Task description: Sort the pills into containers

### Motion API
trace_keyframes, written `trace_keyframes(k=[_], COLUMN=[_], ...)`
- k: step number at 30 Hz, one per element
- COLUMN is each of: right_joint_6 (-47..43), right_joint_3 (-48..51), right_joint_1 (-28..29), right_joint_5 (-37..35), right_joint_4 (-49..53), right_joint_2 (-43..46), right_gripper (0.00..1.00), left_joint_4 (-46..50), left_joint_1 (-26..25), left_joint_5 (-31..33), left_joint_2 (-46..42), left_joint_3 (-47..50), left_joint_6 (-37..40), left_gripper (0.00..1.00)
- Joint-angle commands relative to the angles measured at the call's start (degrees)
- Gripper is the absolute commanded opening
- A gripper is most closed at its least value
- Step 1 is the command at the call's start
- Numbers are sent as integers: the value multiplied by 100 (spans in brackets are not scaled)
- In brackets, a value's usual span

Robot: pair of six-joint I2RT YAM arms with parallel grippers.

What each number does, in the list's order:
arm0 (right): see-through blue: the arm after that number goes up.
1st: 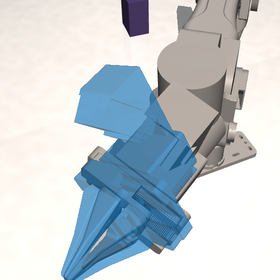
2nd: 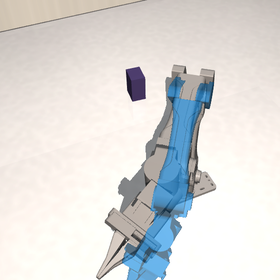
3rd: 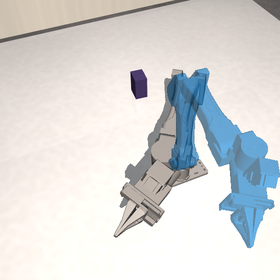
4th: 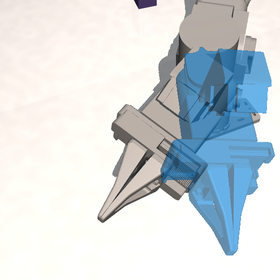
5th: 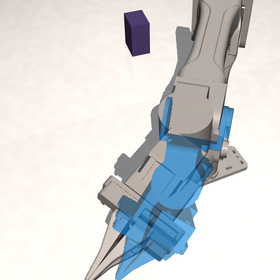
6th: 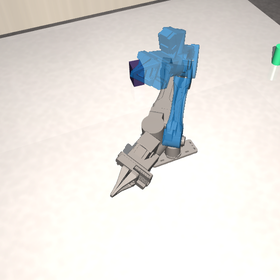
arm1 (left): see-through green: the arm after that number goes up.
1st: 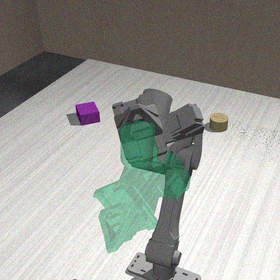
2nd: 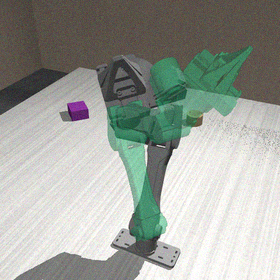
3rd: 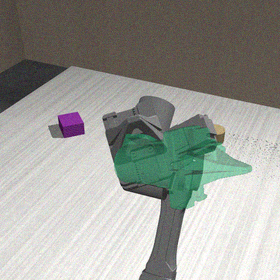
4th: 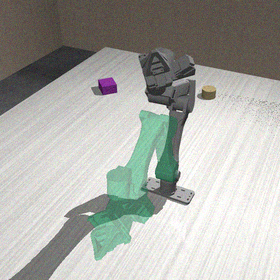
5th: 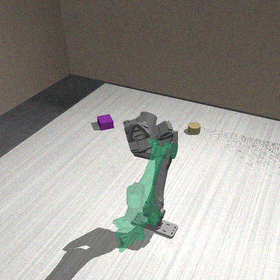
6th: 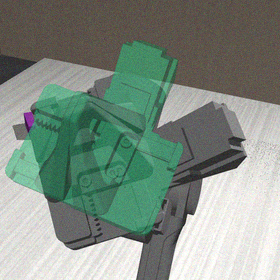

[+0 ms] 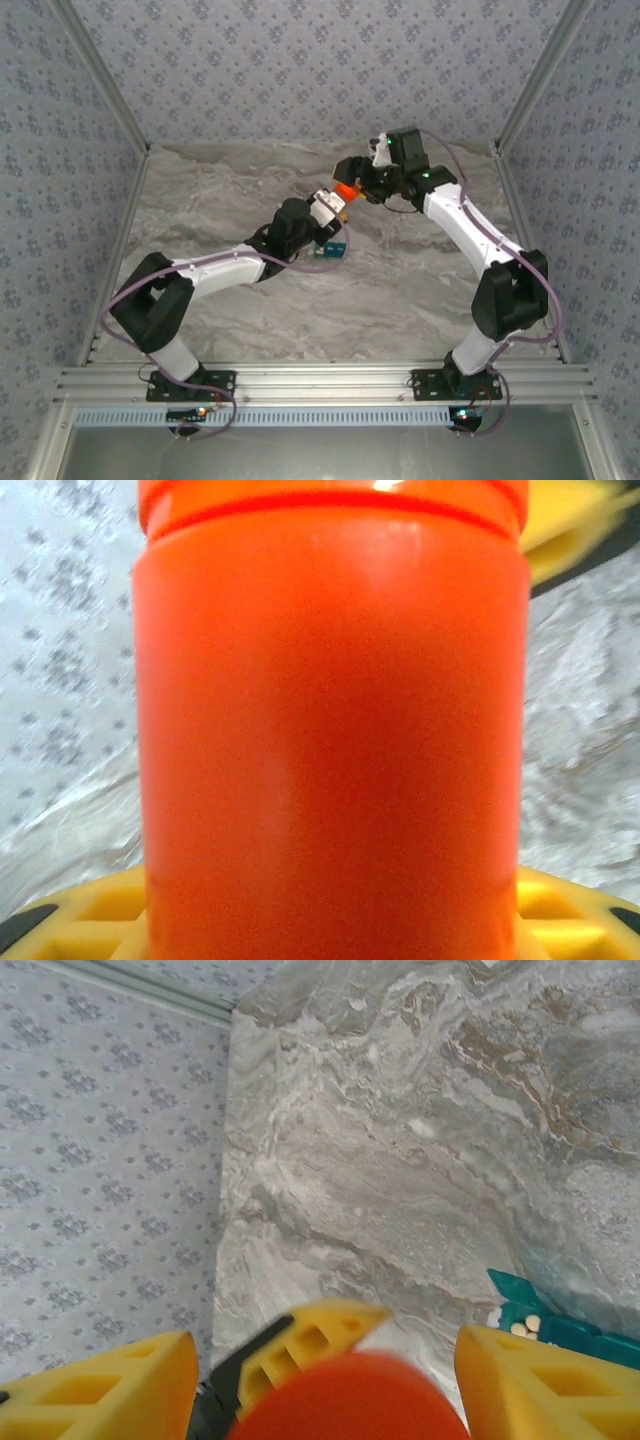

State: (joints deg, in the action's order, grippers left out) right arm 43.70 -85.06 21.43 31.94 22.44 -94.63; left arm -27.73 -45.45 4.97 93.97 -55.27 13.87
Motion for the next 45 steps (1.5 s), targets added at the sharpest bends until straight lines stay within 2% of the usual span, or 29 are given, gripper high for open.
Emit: trace_keyframes(k=[1,10,13,17,20,26,30,45], right_joint_6=[68,-53,-422,-1373,-1920,-2350,-2493,-2650], right_joint_3=[-266,54,219,273,273,32,-256,-872], right_joint_1=[-136,-811,-1028,-1126,-1068,-858,-623,-184], right_joint_5=[238,502,670,879,1309,1890,1886,1727], right_joint_4=[-93,-99,-123,-182,-187,-116,100,479], right_joint_2=[174,663,769,868,928,924,761,228], right_gripper=[73,81,81,80,80,80,81,79], left_joint_4=[-544,-550,-500,-234,-108,1,225,267], left_joint_1=[42,383,637,1060,1349,1664,1702,1697], left_joint_5=[-609,-1027,-1636,-3023,-3951,-5121,-5421,-5673], left_joint_2=[-124,-365,-474,-542,-490,-403,-294,-157], left_joint_3=[-1,149,148,-36,-221,-481,-685,-769], left_joint_6=[-141,-334,-565,-924,-1277,-1709,-1790,-1897], left_gripper=[0,0,0,0,0,0,0,0])
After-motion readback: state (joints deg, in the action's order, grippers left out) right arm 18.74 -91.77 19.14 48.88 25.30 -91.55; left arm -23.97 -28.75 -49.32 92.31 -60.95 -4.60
